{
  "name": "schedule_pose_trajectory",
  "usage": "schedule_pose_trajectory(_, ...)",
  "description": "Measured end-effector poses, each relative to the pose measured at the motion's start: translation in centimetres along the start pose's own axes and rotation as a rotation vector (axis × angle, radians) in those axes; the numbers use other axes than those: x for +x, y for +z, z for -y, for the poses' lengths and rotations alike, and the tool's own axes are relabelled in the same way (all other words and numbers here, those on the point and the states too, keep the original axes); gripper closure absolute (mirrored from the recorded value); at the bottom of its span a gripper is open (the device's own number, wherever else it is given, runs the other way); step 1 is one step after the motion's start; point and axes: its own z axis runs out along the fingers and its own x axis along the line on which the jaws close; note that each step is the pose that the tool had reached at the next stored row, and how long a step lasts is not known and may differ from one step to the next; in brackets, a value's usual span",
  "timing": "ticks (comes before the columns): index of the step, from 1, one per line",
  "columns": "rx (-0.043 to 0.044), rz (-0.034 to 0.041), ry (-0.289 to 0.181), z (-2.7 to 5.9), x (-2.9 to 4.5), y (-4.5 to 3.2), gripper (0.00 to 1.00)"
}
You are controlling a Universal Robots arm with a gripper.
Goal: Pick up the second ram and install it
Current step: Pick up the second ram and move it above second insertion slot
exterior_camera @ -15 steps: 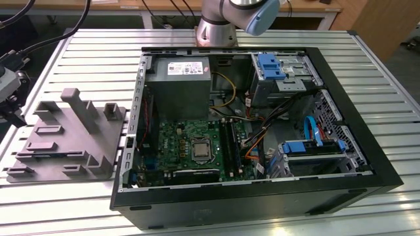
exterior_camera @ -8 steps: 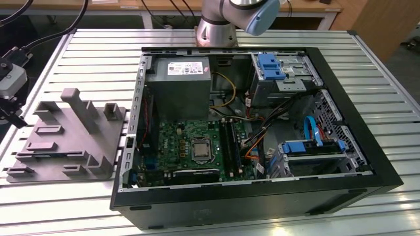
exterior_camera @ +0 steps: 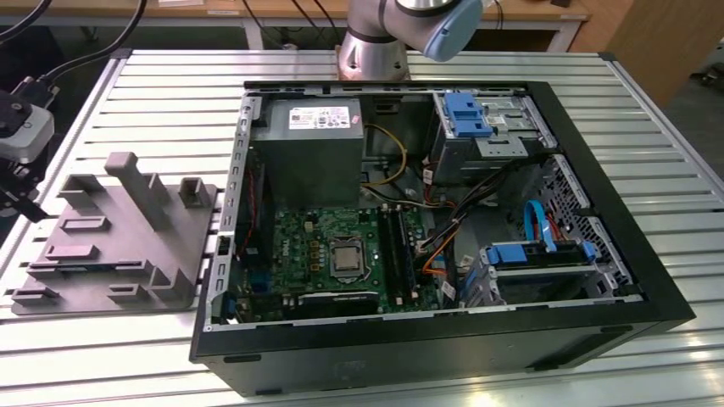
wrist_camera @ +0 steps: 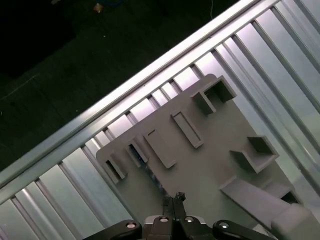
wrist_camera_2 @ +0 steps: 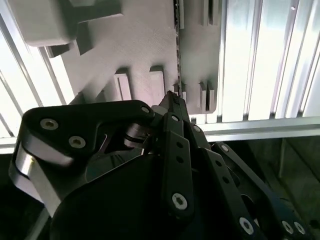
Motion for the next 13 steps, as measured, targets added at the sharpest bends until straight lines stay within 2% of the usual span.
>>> schedule_pose_trajectory(13,-0.0115,-0.0107,-0.235,0.04,0.04,0.86,0.90)
